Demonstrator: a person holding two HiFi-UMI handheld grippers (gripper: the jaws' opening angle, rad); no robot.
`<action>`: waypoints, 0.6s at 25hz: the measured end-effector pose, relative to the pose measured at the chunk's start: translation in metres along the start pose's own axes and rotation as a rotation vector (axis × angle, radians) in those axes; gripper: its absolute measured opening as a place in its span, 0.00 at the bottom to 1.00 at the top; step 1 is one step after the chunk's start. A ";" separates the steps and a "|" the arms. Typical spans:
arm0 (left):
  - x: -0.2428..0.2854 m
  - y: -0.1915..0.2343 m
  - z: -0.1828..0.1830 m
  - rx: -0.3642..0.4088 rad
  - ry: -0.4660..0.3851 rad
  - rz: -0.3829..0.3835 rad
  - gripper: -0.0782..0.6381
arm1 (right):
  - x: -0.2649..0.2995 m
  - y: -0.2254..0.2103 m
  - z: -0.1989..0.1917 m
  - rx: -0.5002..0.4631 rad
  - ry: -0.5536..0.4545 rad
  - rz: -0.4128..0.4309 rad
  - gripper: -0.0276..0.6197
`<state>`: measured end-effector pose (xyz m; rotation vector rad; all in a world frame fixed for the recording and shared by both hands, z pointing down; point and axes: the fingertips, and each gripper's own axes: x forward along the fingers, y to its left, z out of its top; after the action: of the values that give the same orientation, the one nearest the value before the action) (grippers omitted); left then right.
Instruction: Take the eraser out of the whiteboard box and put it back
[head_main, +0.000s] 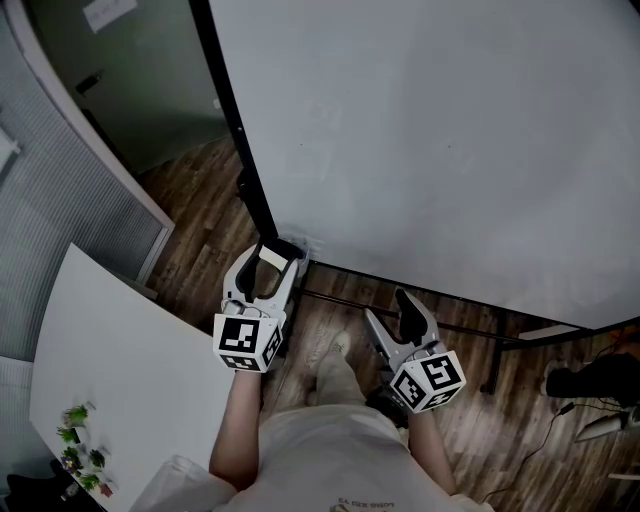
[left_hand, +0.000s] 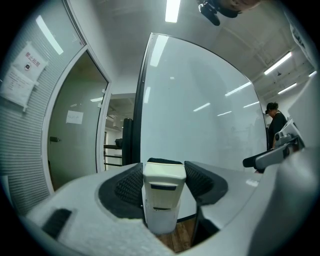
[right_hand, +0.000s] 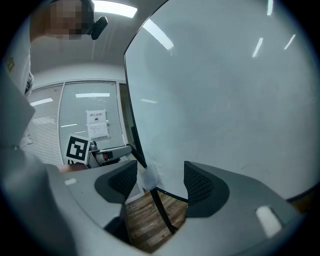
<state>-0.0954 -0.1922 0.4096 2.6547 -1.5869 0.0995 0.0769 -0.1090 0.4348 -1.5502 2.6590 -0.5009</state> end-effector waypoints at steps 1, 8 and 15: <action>0.000 0.000 0.000 0.000 -0.001 0.001 0.47 | -0.001 0.000 0.000 0.000 0.000 0.000 0.50; -0.002 -0.004 0.004 0.006 -0.011 0.000 0.47 | -0.003 0.002 0.003 0.001 -0.013 0.003 0.50; -0.008 -0.008 0.013 0.026 -0.051 0.006 0.47 | -0.005 0.006 0.002 0.001 -0.014 0.014 0.50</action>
<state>-0.0911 -0.1824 0.3955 2.6933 -1.6187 0.0528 0.0744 -0.1023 0.4303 -1.5286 2.6571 -0.4887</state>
